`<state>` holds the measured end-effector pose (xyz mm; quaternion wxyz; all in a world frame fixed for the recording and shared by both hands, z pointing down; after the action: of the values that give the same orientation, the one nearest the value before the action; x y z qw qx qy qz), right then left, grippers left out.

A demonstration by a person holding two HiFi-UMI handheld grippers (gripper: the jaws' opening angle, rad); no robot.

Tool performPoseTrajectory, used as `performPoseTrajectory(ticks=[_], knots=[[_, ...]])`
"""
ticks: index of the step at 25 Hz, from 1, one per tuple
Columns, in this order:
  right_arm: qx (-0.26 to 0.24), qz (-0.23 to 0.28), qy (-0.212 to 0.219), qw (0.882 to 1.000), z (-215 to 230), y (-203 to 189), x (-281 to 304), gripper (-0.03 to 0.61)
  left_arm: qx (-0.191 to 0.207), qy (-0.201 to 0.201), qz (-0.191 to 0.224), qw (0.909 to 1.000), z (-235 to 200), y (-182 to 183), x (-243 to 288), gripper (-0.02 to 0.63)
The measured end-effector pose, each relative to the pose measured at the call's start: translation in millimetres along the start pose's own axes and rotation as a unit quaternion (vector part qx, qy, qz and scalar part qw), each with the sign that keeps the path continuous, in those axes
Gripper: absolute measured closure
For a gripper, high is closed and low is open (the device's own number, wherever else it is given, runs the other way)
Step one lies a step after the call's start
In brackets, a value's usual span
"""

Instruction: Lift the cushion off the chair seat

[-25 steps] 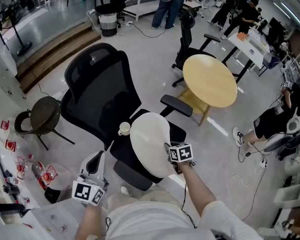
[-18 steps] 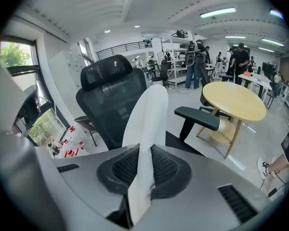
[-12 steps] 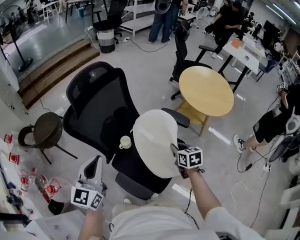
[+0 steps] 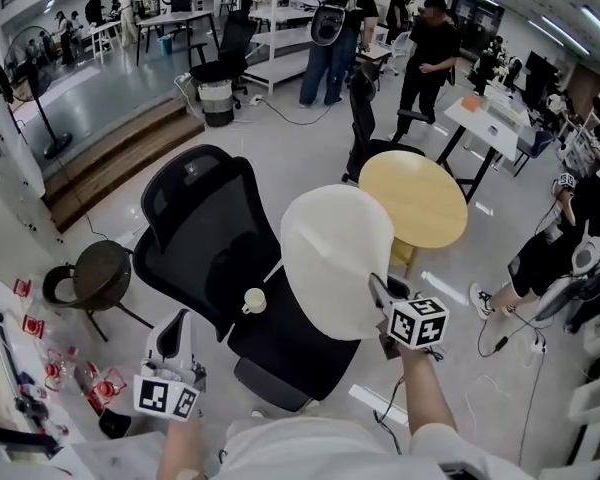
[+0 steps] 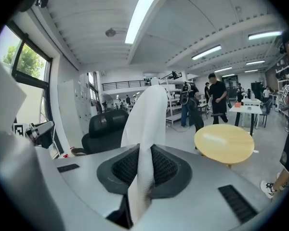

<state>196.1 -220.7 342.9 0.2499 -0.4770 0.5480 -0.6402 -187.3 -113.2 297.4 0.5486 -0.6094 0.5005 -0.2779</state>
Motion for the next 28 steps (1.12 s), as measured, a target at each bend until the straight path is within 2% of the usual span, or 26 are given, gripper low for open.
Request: performPoseTrajectory(ticks=[6,12,17,28], knots=[[-0.008,0.063,-0.024,0.998,5,45,-41,0.523,0.001,0.024,0.028,0.9993,-12,20,-11,0.598],[0.001,0.111,-0.054,0.992,12,69,-83,0.522,-0.004,0.052,0.038,0.9979,-24,28,-25,0.598],[0.002,0.125,-0.086,0.988,13,69,-110,0.522,-0.007,0.072,0.042,0.9965,-32,31,-35,0.598],[0.003,0.129,-0.078,0.989,-3,68,-110,0.522,-0.007,0.065,0.036,0.9972,-28,32,-31,0.598]])
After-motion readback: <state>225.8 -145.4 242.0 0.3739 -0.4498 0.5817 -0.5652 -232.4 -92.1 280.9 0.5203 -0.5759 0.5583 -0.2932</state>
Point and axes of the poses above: the fingertips, and each gripper's own axes: x forward along the fingers, z to its right, y out of its top, the point moved 1 cm from there along -x, backward along the fingers, and after that the axes turned 11 degrees about -x, right-handed, at the moved point
